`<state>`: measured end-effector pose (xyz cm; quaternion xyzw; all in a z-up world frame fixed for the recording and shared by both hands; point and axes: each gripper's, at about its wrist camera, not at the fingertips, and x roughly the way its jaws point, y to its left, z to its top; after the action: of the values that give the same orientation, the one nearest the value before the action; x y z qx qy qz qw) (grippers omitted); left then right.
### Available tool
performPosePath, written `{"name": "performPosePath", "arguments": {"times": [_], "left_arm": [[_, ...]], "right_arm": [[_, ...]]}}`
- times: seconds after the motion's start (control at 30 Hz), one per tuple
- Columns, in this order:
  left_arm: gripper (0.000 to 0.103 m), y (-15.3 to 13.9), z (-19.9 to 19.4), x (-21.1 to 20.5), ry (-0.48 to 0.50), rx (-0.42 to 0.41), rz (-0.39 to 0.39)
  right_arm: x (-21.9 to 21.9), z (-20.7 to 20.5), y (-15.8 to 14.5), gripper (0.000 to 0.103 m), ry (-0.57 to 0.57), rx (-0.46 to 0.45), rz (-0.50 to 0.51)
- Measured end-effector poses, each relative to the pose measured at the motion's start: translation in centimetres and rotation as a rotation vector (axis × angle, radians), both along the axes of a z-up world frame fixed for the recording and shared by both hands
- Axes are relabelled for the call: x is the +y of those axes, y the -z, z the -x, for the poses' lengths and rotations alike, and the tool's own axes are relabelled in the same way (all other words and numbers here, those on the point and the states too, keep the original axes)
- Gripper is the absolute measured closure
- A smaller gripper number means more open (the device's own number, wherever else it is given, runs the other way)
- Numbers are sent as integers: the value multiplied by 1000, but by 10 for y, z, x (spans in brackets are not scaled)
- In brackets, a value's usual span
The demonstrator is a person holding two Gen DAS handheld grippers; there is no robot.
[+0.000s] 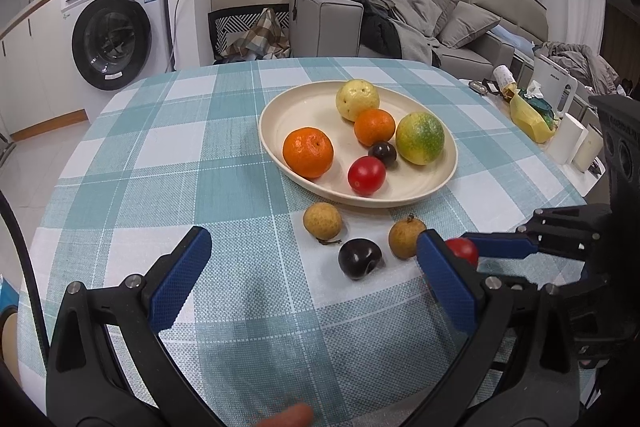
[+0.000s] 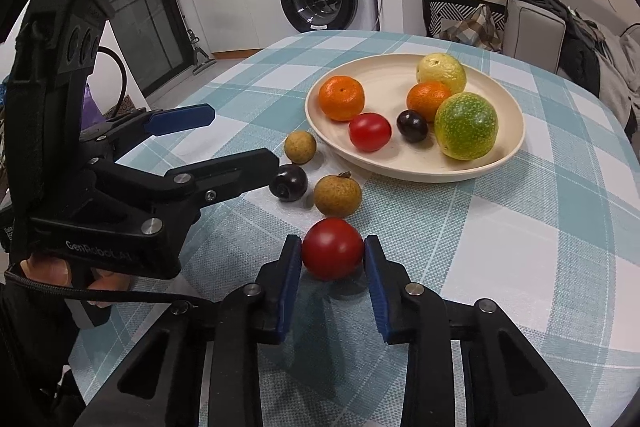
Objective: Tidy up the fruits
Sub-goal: 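Grasp the dark plum with the left tool while the right tool grasps a red tomato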
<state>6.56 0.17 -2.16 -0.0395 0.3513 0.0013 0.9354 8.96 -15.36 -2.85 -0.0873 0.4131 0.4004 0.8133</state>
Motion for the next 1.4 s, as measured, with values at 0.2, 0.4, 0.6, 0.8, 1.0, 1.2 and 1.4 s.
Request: {"name": "performPosePath", "arguments": {"times": [0.2,0.4,0.6,0.8,1.0,1.2,1.4], "left_arm": [[6,8,-9,-6,34,59,-2],[14,14,-16,-6,42,98,17],[22,20,-24,-3,23,142,18],[35,28,-31,-8,48,187,11],[59,26,-29,-13,106,175,31],[79,23,-25,-21,174,160,53],[79,17,-19,-24,190,130,49]], "right_arm": [[-13,-7,-6,70,42,-7,-13],[-19,-8,-11,70,58,-14,-20],[-23,-8,-12,70,65,-15,-22],[-26,-11,-14,70,73,-18,-30],[-27,-13,-14,70,83,-17,-31],[-28,-13,-14,70,86,-16,-31],[-30,-15,-14,70,96,-20,-36]]}}
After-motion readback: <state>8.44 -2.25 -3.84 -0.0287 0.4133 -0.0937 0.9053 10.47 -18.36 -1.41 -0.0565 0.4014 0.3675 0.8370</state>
